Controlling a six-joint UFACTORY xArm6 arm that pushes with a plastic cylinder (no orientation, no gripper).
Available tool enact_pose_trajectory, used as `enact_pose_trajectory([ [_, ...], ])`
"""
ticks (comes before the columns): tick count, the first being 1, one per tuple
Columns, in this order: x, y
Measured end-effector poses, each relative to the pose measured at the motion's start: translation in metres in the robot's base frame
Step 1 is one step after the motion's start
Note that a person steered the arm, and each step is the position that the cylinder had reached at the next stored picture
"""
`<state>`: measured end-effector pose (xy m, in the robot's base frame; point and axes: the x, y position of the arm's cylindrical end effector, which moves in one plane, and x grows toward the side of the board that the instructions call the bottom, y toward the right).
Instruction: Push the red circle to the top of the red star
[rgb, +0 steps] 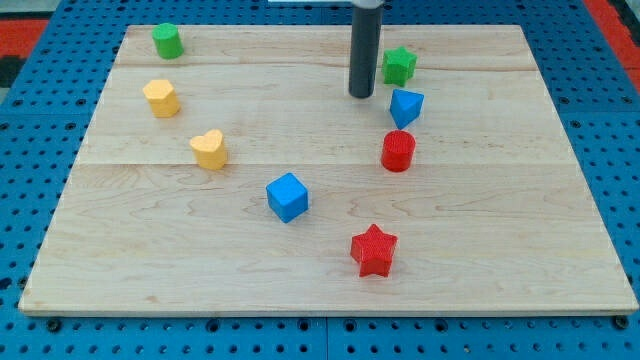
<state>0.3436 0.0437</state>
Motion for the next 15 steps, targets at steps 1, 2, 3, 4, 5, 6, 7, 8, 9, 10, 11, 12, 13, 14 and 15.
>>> enact_pose_trajectory([
  [1, 0.032, -0.002],
  [2, 0.071, -0.002],
  [3, 0.061, 0.019],
  [4, 0.050, 0.043],
  [5, 0.073, 0.074],
  [6, 0.083, 0.063],
  [7, 0.083, 0.032],
  [8, 0.092, 0.005],
  [9, 0.079, 0.037],
  [10, 0.098, 0.054],
  [11, 0.120, 0.065],
  [12, 0.122, 0.115],
  [13, 0.171, 0.102],
  [14, 0.166, 0.063],
  [15, 0.161, 0.058],
])
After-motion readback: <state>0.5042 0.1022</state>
